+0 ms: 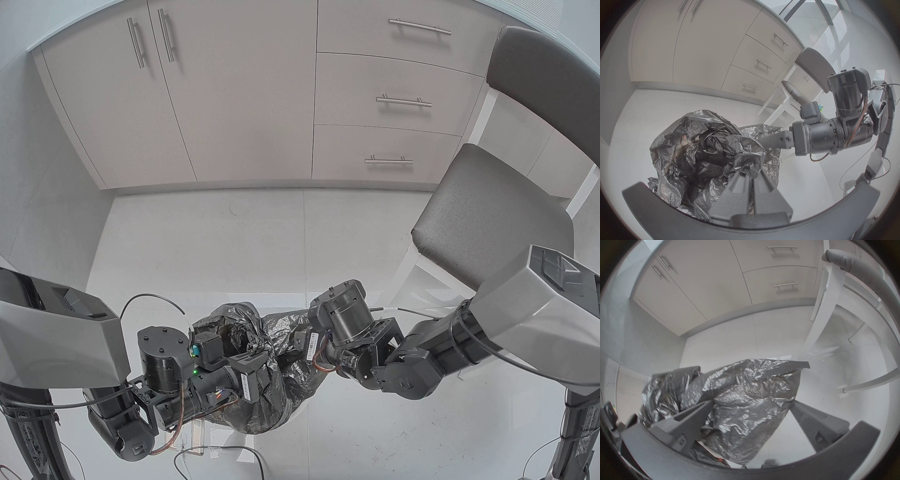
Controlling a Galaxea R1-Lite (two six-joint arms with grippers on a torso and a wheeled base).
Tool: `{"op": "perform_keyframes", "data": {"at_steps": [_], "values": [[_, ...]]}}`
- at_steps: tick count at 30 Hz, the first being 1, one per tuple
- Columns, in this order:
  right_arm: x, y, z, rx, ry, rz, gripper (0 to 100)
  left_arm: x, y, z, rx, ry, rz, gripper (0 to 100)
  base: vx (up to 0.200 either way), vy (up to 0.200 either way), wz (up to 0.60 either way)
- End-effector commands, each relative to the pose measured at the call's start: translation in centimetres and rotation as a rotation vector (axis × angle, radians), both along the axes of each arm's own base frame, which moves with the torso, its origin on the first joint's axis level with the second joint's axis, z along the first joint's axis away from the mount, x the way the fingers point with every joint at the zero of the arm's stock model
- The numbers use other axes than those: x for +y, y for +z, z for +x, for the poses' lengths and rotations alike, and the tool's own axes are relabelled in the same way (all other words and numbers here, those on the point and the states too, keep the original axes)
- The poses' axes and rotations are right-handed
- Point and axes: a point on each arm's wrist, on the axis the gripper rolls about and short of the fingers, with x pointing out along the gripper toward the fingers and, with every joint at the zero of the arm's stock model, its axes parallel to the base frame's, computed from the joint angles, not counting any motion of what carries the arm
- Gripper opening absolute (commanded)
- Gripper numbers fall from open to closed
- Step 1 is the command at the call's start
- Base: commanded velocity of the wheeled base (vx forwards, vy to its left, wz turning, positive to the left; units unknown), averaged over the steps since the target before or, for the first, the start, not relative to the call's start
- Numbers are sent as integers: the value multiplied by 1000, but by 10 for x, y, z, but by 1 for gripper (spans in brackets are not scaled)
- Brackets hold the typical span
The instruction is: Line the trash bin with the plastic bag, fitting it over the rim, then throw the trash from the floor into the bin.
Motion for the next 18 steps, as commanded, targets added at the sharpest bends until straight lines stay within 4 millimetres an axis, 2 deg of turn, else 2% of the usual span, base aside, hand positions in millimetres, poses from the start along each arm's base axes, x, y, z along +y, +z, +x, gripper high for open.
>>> {"op": "perform_keyframes", "data": {"at_steps": [1, 9, 18], "values": [[2, -3, 1, -10, 2, 7, 0, 0, 0, 0, 1, 0, 0, 0, 0, 0, 0], [0, 8, -2, -28, 6, 27, 0, 0, -1, -1, 4, 0, 2, 0, 0, 0, 0], [14, -3, -14, -9, 67, 0, 0, 1, 0, -1, 2, 0, 1, 0, 0, 0, 0]]}}
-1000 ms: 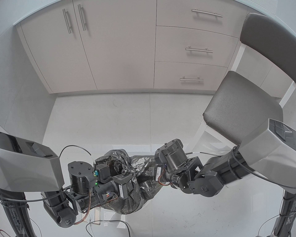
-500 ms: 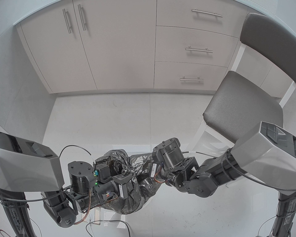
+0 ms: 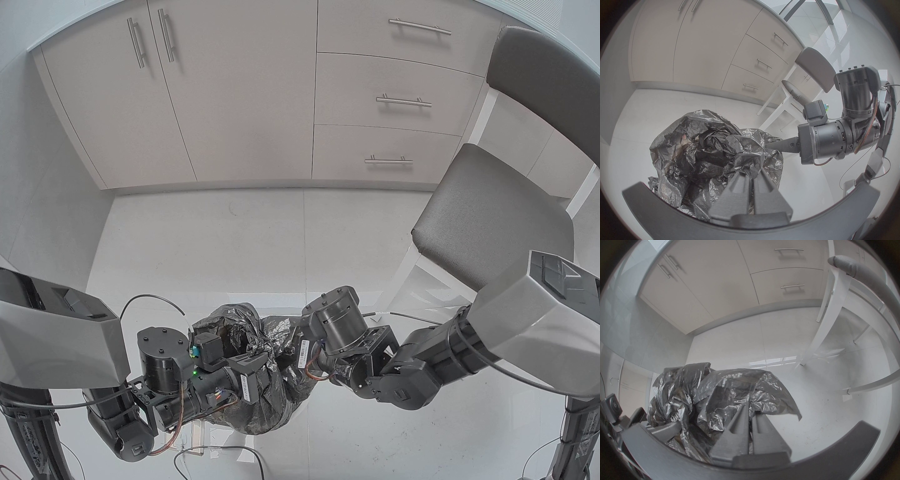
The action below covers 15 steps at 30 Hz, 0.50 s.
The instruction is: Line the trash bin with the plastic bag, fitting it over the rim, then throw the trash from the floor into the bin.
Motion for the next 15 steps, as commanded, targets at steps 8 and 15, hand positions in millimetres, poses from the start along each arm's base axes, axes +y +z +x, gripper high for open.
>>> {"op": "perform_keyframes", "data": {"at_steps": [8, 15], "values": [[29, -26, -5, 10, 90, -74, 0, 0, 1, 0, -4, 9, 0, 0, 0, 0, 0], [39, -59, 3, 49, 97, -100, 0, 0, 1, -1, -4, 8, 0, 0, 0, 0, 0]]}}
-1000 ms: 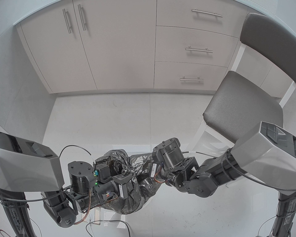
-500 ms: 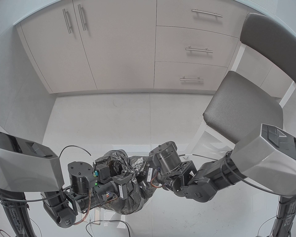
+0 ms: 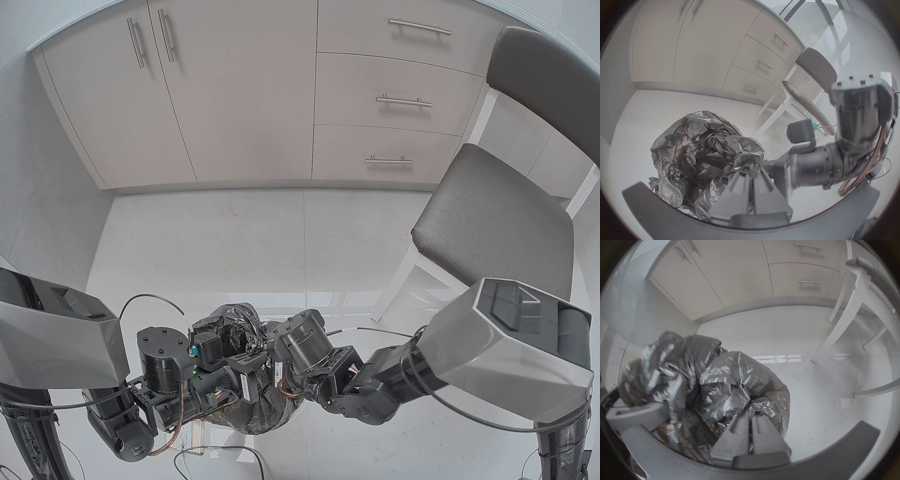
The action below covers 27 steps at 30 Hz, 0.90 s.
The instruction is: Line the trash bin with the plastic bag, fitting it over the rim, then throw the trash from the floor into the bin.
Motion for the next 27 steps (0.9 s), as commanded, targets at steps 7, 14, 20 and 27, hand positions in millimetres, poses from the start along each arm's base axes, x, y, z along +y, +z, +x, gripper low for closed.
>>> {"op": "perform_keyframes", "data": {"at_steps": [7, 14, 20, 27], "values": [[2, -46, 20, 80, -25, -61, 0, 0, 1, 0, -1, -1, -2, 0, 0, 0, 0], [-1, -49, 27, 88, -52, -50, 0, -2, 1, 0, -5, -6, -4, 0, 0, 0, 0], [-3, -51, 32, 95, -59, -64, 0, -1, 1, 0, -2, -4, -2, 0, 0, 0, 0], [-7, -52, 36, 113, -76, -78, 0, -1, 0, -1, -1, -6, -2, 0, 0, 0, 0]]}}
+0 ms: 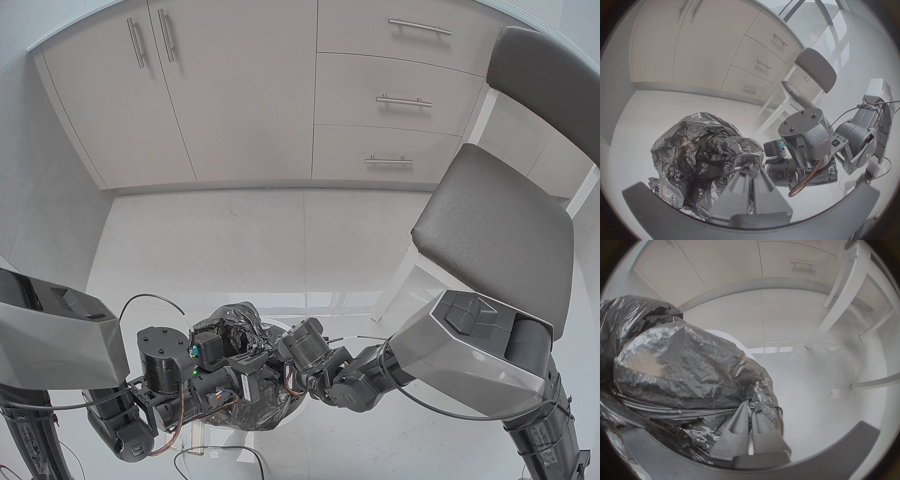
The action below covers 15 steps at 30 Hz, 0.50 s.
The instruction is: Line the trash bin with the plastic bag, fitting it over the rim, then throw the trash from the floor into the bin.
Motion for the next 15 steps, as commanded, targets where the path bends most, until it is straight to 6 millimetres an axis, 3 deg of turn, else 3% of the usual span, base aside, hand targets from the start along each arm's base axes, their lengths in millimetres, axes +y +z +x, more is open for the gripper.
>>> {"op": "perform_keyframes", "data": {"at_steps": [1, 10, 15], "values": [[0, -1, 1, 2, -5, 1, 0, 0, -1, 0, 2, -1, 1, 0, 0, 0, 0], [-4, -5, 10, 3, -27, 3, 0, 0, 0, 0, 0, 0, 0, 0, 0, 0, 0], [-2, 3, 6, -7, -14, 9, 0, -1, 0, 0, -1, 0, -1, 0, 0, 0, 0]]}}
